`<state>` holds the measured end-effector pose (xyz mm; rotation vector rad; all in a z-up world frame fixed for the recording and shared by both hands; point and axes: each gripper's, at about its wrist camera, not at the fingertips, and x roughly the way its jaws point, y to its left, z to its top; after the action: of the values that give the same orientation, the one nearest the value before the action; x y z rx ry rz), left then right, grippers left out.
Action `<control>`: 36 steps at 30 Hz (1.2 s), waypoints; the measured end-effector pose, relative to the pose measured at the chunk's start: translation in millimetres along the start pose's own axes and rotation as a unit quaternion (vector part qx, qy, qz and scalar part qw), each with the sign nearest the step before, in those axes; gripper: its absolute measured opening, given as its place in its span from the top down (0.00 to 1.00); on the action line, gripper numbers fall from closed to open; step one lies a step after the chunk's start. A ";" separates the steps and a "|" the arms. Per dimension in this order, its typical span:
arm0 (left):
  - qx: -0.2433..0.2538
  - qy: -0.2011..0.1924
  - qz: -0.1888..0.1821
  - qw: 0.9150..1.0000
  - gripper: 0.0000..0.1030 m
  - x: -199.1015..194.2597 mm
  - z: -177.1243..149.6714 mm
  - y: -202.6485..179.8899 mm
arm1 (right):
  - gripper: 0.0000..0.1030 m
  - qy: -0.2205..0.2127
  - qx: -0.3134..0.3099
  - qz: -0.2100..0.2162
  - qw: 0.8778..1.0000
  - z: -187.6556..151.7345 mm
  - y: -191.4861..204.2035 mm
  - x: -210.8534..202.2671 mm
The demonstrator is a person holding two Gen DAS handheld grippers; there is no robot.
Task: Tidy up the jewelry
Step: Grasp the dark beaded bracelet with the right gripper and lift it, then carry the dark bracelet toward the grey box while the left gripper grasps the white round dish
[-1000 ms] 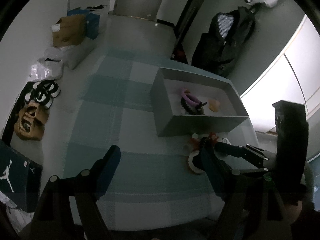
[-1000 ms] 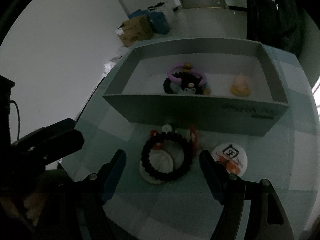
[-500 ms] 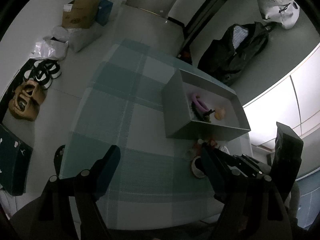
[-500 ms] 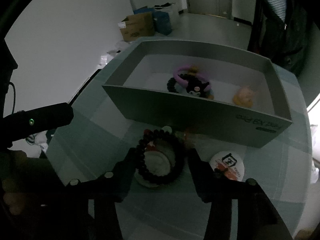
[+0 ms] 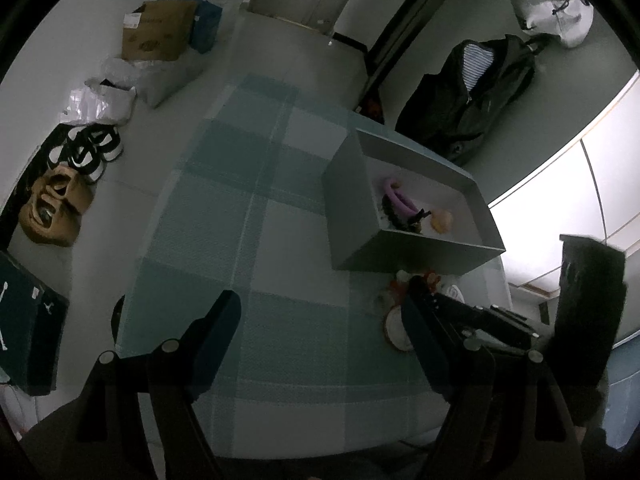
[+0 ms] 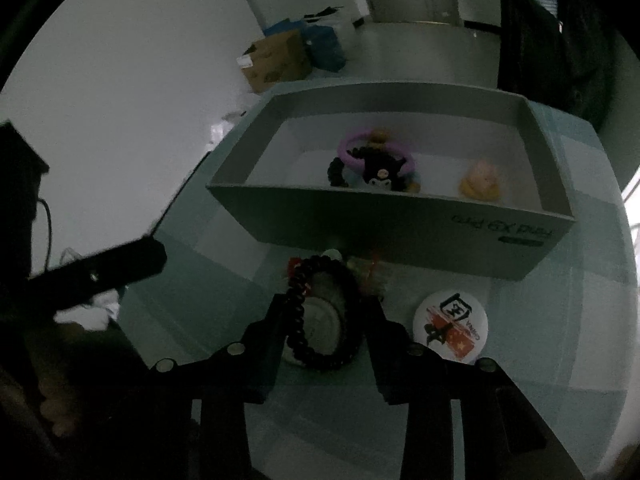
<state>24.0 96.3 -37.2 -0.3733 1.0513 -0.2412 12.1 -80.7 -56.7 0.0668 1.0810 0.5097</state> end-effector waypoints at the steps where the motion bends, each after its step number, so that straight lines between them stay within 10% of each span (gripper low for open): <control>1: 0.003 0.001 0.001 1.000 0.23 1.0 -0.8 -0.5 | 0.65 -0.002 0.003 0.004 1.000 0.2 -0.2 -1.9; 25: 0.102 0.054 0.000 0.993 0.23 33.9 -24.2 -57.5 | 0.65 -0.109 0.072 0.067 0.989 -3.3 -56.4 -96.3; 36: 0.151 0.063 0.102 0.981 0.24 54.1 -37.8 -87.6 | 0.65 -0.128 0.087 0.077 0.985 -13.4 -74.9 -119.9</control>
<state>15.2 -10.3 -61.0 0.0252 1.1497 -0.2389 -16.0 -200.8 13.6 0.3635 0.8693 0.5276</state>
